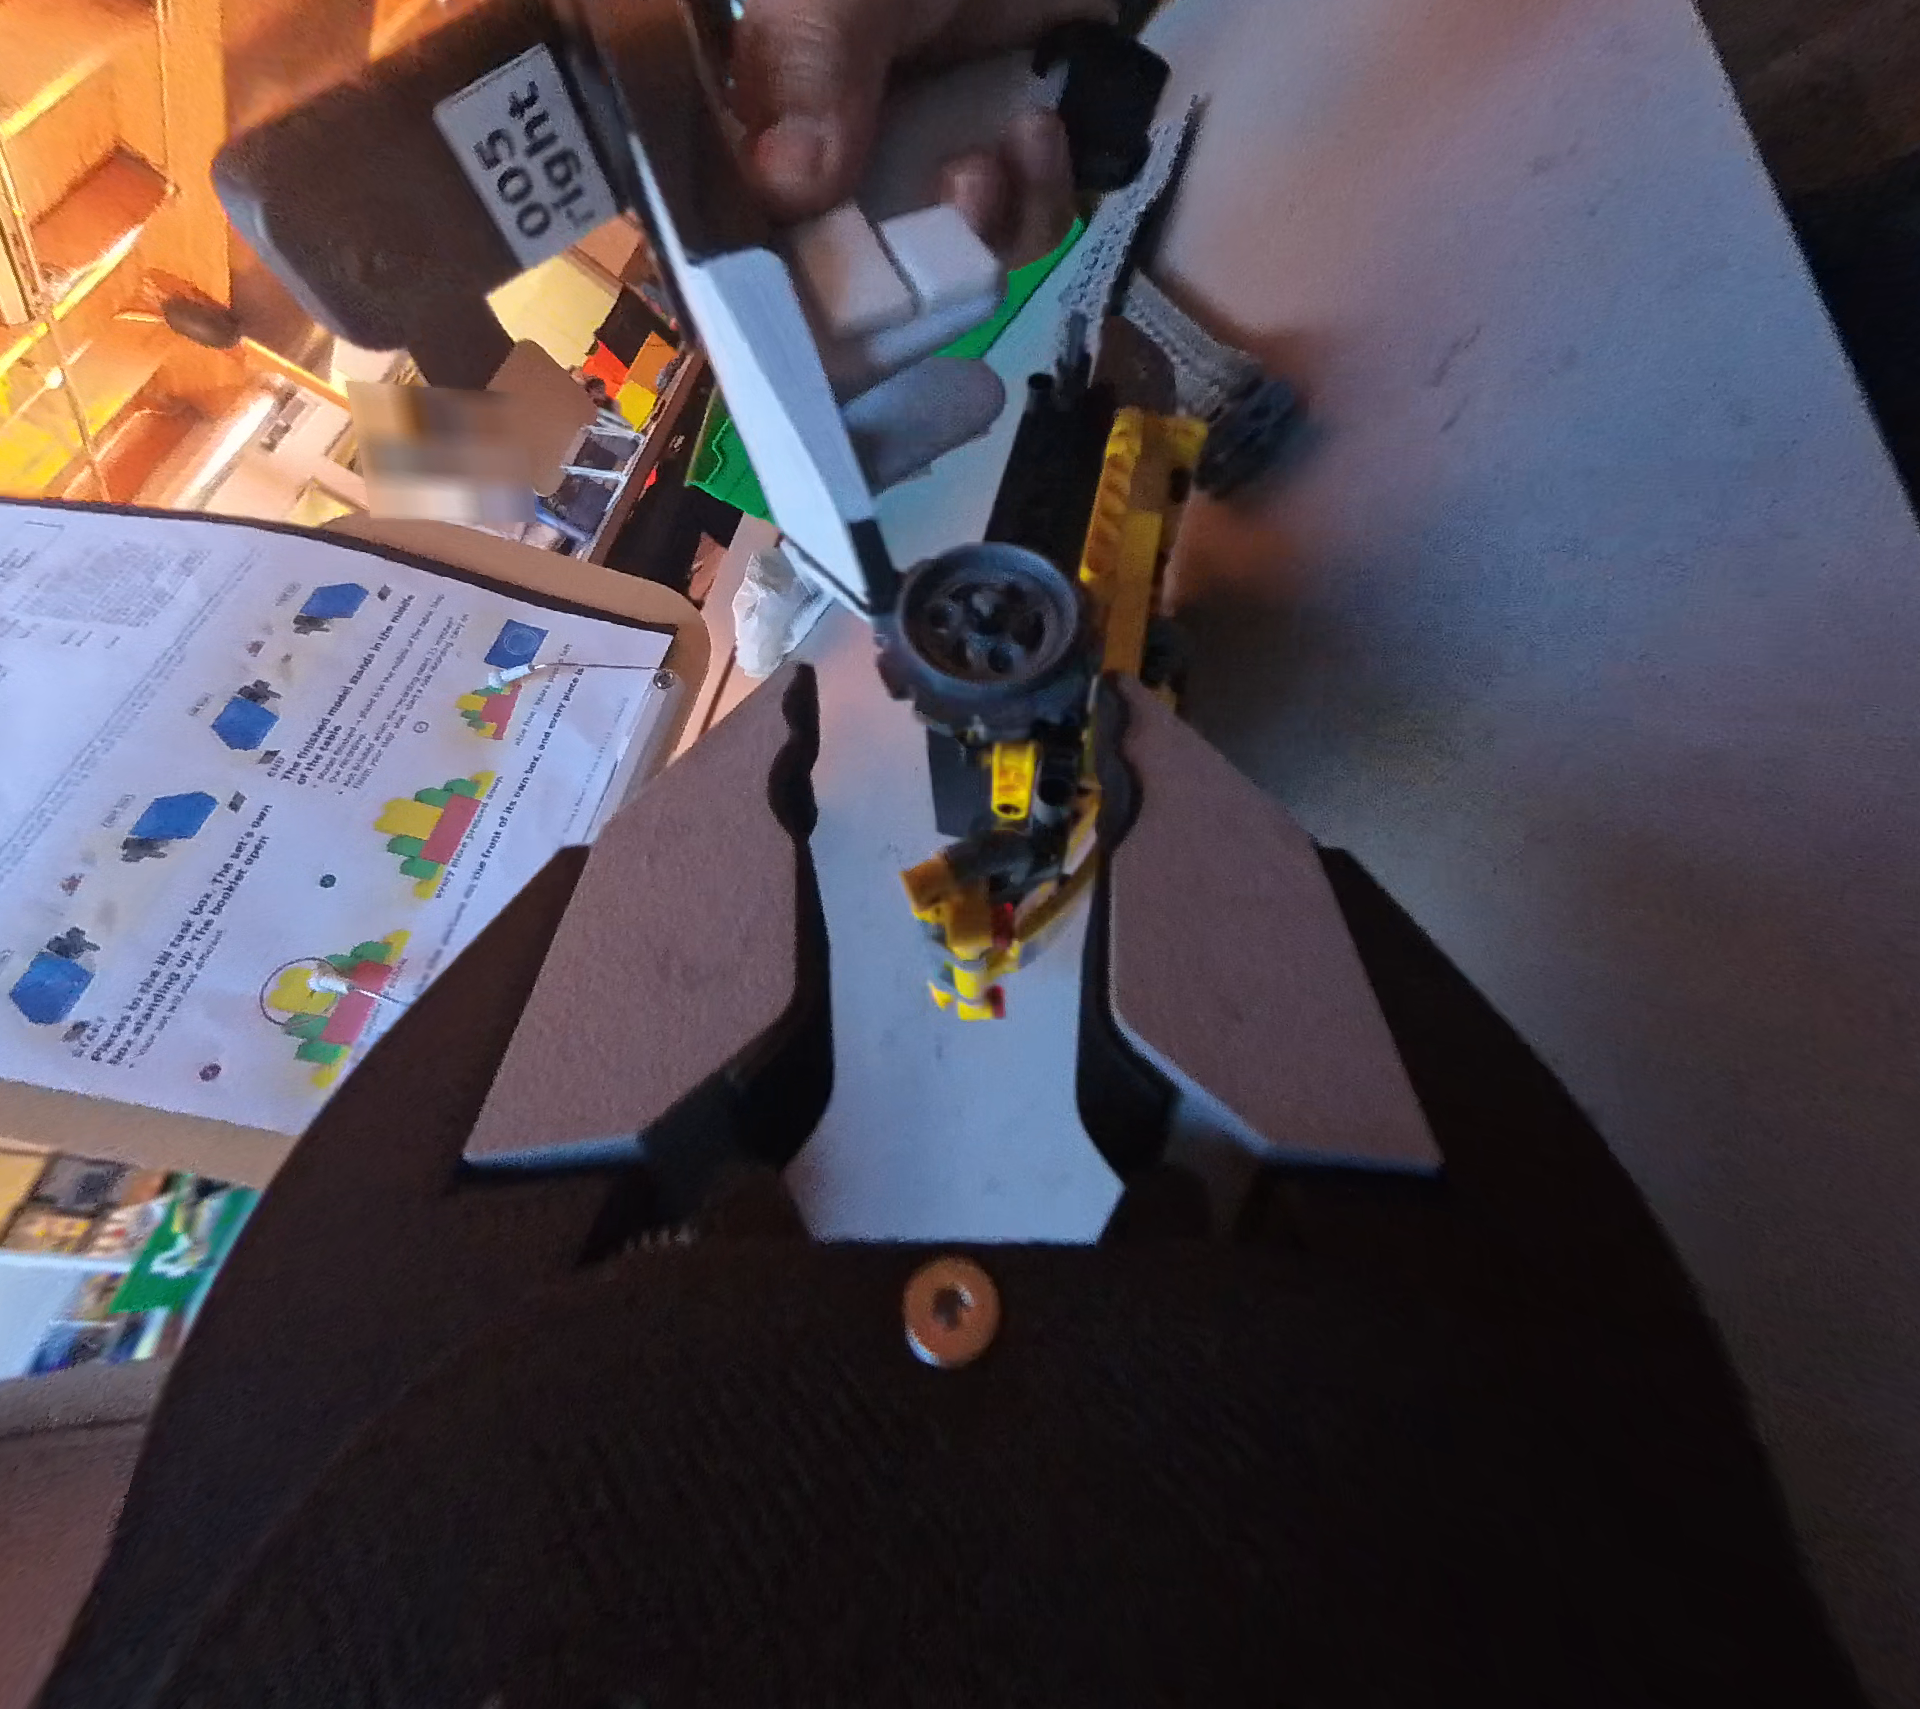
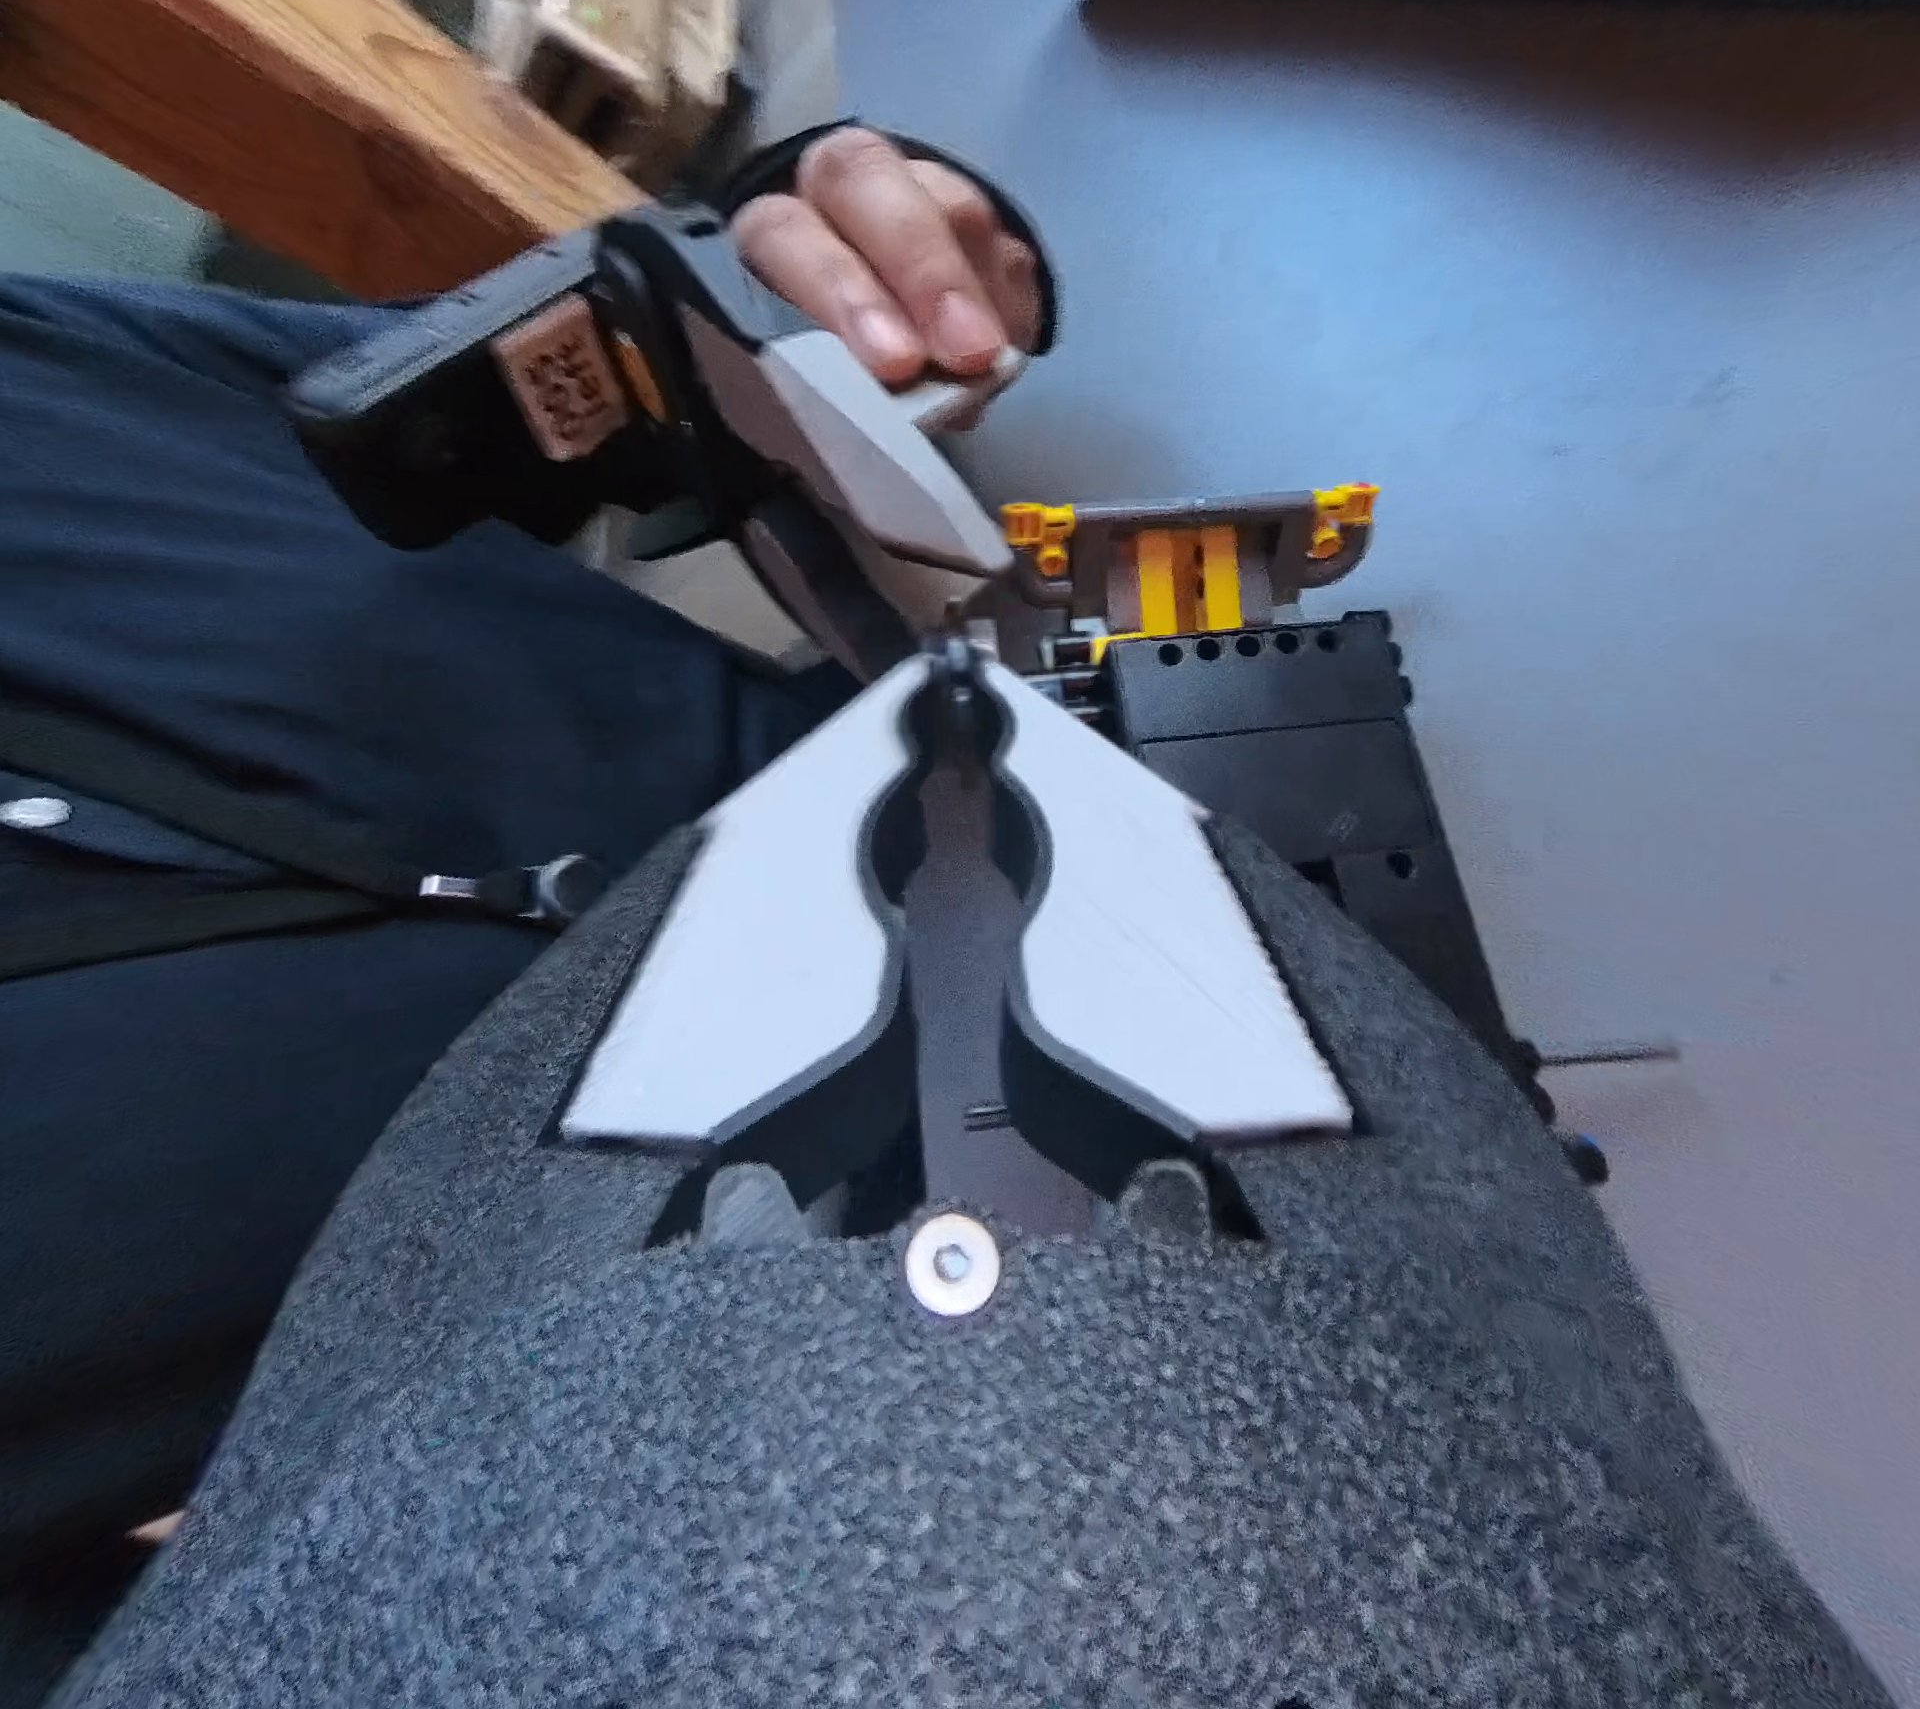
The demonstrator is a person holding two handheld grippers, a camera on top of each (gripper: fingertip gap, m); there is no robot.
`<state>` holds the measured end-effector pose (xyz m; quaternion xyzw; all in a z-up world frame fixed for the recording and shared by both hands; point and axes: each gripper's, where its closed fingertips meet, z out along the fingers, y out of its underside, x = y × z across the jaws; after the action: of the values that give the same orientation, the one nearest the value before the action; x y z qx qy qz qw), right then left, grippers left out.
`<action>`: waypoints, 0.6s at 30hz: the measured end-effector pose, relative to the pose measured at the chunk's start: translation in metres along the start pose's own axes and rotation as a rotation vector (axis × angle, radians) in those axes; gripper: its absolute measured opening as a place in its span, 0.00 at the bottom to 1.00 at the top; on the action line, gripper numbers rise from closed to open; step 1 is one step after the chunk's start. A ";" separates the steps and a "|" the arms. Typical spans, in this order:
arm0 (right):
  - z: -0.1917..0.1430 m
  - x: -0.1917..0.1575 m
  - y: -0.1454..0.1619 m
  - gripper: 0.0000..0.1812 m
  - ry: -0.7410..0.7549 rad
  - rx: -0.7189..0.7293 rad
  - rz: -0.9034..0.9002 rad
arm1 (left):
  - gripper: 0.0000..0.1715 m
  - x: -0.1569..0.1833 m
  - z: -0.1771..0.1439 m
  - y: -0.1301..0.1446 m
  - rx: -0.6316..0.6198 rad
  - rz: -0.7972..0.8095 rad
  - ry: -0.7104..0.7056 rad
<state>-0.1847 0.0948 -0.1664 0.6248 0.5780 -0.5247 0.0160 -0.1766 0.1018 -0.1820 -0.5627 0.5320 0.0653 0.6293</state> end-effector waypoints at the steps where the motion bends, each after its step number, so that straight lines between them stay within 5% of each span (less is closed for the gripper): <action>1: 0.001 -0.002 -0.001 0.00 -0.040 0.005 0.020 | 0.29 0.001 0.002 -0.002 0.016 0.017 0.002; 8: -0.001 0.023 -0.011 0.00 -0.008 0.063 0.044 | 0.24 -0.002 0.013 0.015 -0.025 -0.152 0.028; 14: -0.061 0.020 -0.048 0.05 0.356 0.249 -0.280 | 0.24 -0.021 0.017 0.022 -0.088 -0.491 0.142; 18: -0.055 0.018 -0.048 0.06 0.524 0.235 -0.422 | 0.24 -0.022 0.023 0.015 -0.091 -0.736 0.361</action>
<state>-0.1891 0.1581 -0.1257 0.6026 0.6146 -0.4011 -0.3134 -0.1826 0.1366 -0.1794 -0.7450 0.3938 -0.2405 0.4818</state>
